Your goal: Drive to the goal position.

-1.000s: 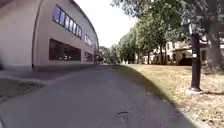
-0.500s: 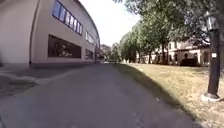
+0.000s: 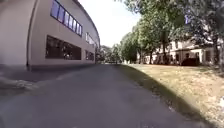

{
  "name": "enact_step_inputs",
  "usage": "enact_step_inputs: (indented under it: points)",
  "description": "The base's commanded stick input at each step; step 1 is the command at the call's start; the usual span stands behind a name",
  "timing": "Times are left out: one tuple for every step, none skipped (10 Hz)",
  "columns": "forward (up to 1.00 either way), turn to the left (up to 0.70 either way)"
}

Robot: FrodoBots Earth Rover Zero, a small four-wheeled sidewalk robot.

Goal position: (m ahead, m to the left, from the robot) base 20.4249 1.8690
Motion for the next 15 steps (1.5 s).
enact_step_inputs:
  points:
    - [0.85, 0.0]
    - [0.85, 0.0]
    - [0.85, 0.0]
    - [0.85, 0.0]
    - [0.85, 0.0]
    - [0.85, 0.0]
    - [0.85, 0.0]
    - [0.85, 0.0]
    - [0.85, 0.0]
    - [0.85, 0.0]
    - [0.85, 0.0]
    - [0.85, 0.0]
    - [0.85, 0.0]
    - [0.85, 0.0]
    - [0.85, 0.0]
